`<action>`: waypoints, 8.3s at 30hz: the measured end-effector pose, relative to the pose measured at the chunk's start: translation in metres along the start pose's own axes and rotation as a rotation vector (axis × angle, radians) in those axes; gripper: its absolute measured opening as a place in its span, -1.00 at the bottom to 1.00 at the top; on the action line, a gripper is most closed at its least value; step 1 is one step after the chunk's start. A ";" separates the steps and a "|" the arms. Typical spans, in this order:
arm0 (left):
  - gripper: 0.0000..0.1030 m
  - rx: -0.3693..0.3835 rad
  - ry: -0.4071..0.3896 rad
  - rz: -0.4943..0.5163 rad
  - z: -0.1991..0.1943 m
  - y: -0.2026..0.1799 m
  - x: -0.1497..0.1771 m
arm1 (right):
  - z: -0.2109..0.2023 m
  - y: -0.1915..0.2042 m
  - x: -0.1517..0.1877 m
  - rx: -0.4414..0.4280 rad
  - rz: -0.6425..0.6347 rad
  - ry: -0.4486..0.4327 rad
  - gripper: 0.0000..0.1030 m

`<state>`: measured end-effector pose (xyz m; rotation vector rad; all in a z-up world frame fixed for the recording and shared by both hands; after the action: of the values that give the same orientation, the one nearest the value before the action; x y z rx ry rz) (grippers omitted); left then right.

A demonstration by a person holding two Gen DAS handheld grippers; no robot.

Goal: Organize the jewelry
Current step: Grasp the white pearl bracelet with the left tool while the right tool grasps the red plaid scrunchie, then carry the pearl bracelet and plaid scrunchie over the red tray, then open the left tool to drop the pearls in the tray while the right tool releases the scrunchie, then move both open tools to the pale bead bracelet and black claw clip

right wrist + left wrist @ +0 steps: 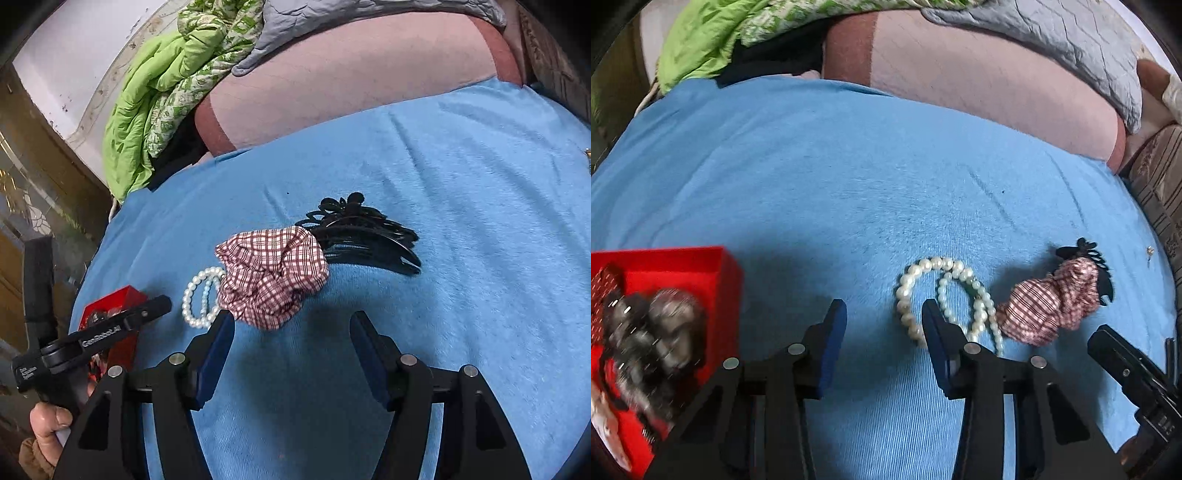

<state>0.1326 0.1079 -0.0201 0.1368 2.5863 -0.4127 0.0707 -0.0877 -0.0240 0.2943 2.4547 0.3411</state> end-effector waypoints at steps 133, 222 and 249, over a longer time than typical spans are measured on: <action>-0.82 0.003 -0.284 -0.157 -0.256 0.161 0.066 | -0.109 0.268 0.129 -0.192 -0.539 0.005 -0.82; 0.20 -0.324 -0.274 0.070 -0.286 0.020 0.169 | -0.140 0.051 0.134 -0.018 -0.277 -0.019 0.25; 0.20 -0.031 -0.015 0.291 -0.099 -0.081 0.147 | -0.108 -0.062 0.113 0.063 -0.051 0.035 0.27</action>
<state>-0.0550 0.0651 0.0084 0.4893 2.5051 -0.2655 -0.0915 -0.1320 -0.0240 0.2537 2.5062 0.2488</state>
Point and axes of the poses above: each gripper's, at about its wrist camera, not at the fingertips, and z roughly the way its jaws point, y to its left, x to its underside, the point moved 6 cm from there along z, roughly the way its jaws point, and after that the axes turned 12 degrees about x, right-handed, at the moved point
